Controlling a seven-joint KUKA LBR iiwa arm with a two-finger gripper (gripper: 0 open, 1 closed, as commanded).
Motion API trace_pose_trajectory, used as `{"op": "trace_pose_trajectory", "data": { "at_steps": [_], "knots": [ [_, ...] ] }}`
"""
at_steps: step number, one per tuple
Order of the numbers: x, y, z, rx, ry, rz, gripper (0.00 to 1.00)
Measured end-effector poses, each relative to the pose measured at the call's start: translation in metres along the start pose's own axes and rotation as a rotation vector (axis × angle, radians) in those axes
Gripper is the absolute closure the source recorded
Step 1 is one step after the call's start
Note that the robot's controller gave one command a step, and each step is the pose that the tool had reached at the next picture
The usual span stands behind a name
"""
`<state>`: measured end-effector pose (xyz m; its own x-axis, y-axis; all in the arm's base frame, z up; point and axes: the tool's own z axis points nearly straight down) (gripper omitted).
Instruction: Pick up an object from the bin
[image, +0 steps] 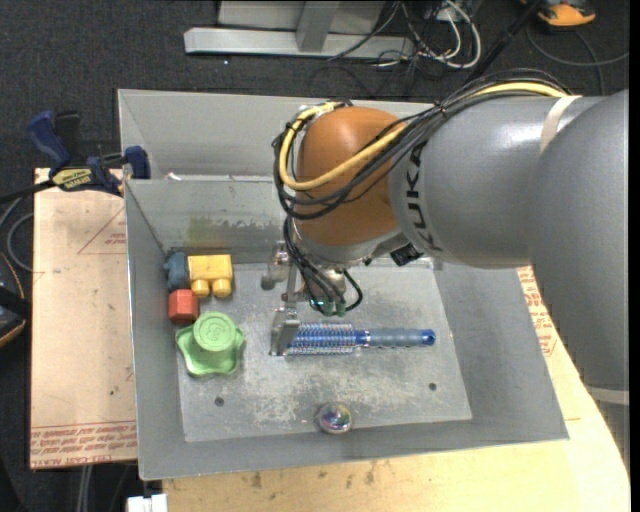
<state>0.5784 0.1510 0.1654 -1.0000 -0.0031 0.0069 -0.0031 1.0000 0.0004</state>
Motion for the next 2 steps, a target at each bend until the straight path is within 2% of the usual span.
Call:
{"op": "trace_pose_trajectory", "data": {
  "at_steps": [1,2],
  "knots": [
    [0.0198,-0.0914,0.0640,0.004,0.000,-0.054,0.00],
    [0.0175,-0.0853,0.0600,-0.001,-0.009,-0.060,1.00]
  ]
}}
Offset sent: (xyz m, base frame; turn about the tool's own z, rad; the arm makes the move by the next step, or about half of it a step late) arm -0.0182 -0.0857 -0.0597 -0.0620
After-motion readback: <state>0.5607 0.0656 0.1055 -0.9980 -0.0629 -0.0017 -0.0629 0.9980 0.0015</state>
